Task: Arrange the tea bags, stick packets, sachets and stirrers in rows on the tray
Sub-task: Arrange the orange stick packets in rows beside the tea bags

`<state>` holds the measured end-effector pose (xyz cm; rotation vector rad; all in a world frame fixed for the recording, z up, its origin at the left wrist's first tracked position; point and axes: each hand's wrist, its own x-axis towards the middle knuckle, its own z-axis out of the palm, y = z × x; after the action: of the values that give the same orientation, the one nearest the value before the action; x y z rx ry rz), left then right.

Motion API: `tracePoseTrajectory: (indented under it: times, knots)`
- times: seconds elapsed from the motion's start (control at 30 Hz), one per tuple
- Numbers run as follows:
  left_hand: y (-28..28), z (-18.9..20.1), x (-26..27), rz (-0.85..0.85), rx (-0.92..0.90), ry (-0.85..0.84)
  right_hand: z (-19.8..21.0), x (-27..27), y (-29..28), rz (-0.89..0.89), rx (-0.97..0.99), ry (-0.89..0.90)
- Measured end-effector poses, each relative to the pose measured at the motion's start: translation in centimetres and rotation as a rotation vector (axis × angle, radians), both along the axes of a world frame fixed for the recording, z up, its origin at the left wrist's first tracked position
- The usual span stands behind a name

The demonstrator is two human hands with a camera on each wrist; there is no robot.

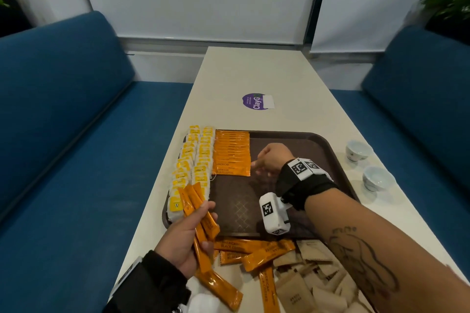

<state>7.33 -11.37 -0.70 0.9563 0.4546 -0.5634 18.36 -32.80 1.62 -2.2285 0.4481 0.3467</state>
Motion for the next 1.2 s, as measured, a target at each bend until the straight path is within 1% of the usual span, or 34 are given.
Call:
tracePoseTrajectory:
  times: [0.07, 0.13, 0.27, 0.37, 0.47, 0.5, 0.57, 0.6, 0.7, 0.8, 0.87, 0.93, 0.97, 1.0, 1.03, 1.1, 1.13, 1.2]
  knots:
    - [-0.4, 0.3, 0.1, 0.022, -0.007, -0.017, 0.8, -1.0, -0.4, 0.021, 0.058, -0.026]
    - [-0.8, 0.8, -0.1, 0.052, -0.012, -0.038, 2.0, -2.2, -0.7, 0.08, 0.126, -0.062]
    - [-1.3, 1.5, -0.9, 0.074, 0.022, -0.079, 4.0, -5.6, -0.3, 0.317, 0.118, -0.103]
    - [-1.6, 2.2, -1.3, 0.112, 0.021, -0.111, 5.0, -8.3, 1.1, 0.451, 0.233, -0.045]
    - [-1.8, 2.6, -2.0, 0.112, -0.002, -0.153, 5.4, -10.5, 3.2, 0.593, 0.274, 0.018]
    - [-1.9, 2.8, -2.2, 0.103, -0.012, -0.162, 5.4, -11.1, 3.8, 0.601, 0.326, 0.024]
    - [-2.0, 2.9, -2.5, 0.094, -0.025, -0.182, 5.1, -11.9, 4.7, 0.552, 0.49, 0.052]
    - [-2.1, 2.9, -2.6, 0.097, -0.019, -0.19, 4.8, -12.1, 5.0, 0.529, 0.538, 0.057]
    - [-2.1, 2.4, -2.5, 0.131, 0.003, -0.176, 4.1, -11.9, 5.0, 0.502, 0.529, 0.048]
    - [-1.7, 2.2, -2.4, 0.113, 0.021, -0.158, 3.6, -11.6, 4.7, 0.437, 0.617, 0.1]
    - [-1.3, 2.1, -2.3, 0.094, 0.018, -0.182, 3.4, -11.5, 4.8, 0.379, 0.663, 0.086]
    - [-1.0, 1.9, -2.3, 0.078, 0.053, -0.209, 3.2, -11.4, 4.9, 0.332, 0.709, 0.058]
    - [-0.9, 1.6, -2.2, 0.065, 0.087, -0.215, 3.2, -11.4, 5.0, 0.333, 0.712, 0.052]
    - [-0.8, 1.5, -2.3, 0.051, 0.126, -0.222, 3.1, -11.5, 5.2, 0.353, 0.671, 0.042]
    - [-0.6, 1.3, -2.2, 0.041, 0.162, -0.23, 3.1, -11.5, 5.3, 0.385, 0.573, 0.011]
    - [-0.1, 1.1, -2.0, 0.005, 0.24, -0.268, 3.2, -11.3, 5.3, 0.425, 0.364, -0.116]
    - [0.1, 1.3, -1.9, -0.024, 0.287, -0.292, 3.5, -11.1, 5.2, 0.422, 0.344, -0.178]
    - [0.7, 1.8, -1.7, -0.093, 0.369, -0.341, 4.3, -10.7, 4.9, 0.406, 0.411, -0.232]
